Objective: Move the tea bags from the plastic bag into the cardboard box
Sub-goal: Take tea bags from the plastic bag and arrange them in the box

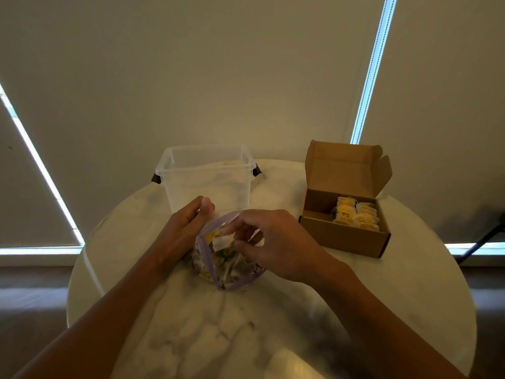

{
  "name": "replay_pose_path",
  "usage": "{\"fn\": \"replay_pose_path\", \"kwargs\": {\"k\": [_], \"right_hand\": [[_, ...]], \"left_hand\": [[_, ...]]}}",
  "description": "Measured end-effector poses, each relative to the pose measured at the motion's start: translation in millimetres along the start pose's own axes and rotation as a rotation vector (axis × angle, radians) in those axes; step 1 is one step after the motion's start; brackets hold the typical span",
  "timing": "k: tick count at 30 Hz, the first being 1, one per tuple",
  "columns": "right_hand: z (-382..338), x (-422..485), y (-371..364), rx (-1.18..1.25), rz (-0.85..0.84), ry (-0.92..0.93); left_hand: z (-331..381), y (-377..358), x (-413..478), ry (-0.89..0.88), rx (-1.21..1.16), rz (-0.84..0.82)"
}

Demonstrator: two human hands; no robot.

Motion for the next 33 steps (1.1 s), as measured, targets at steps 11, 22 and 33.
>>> {"fn": "replay_pose_path", "kwargs": {"k": [11,22,33], "right_hand": [[17.4,-7.3,20.1,0.218,0.079,-0.201],[15.2,-8.5,45.4,0.972,0.113,-0.491],[19.9,-10.3,54.5,1.54,0.181,-0.559]], "left_hand": [[-0.3,-1.3,0.2,0.03,-0.008,0.021],[-0.7,0.3,-1.5,0.047,-0.003,0.038],[0.7,-1.9,-1.4,0.078,0.0,0.039]]}}
Point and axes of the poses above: each hand's wrist, its own x-axis towards the middle knuckle, its own y-axis out of the back of the hand, z = x × y, the point moved 2 cm from there along x, towards the middle knuckle, and after that the axes turned 2 degrees about -y, right-handed, at the moved point
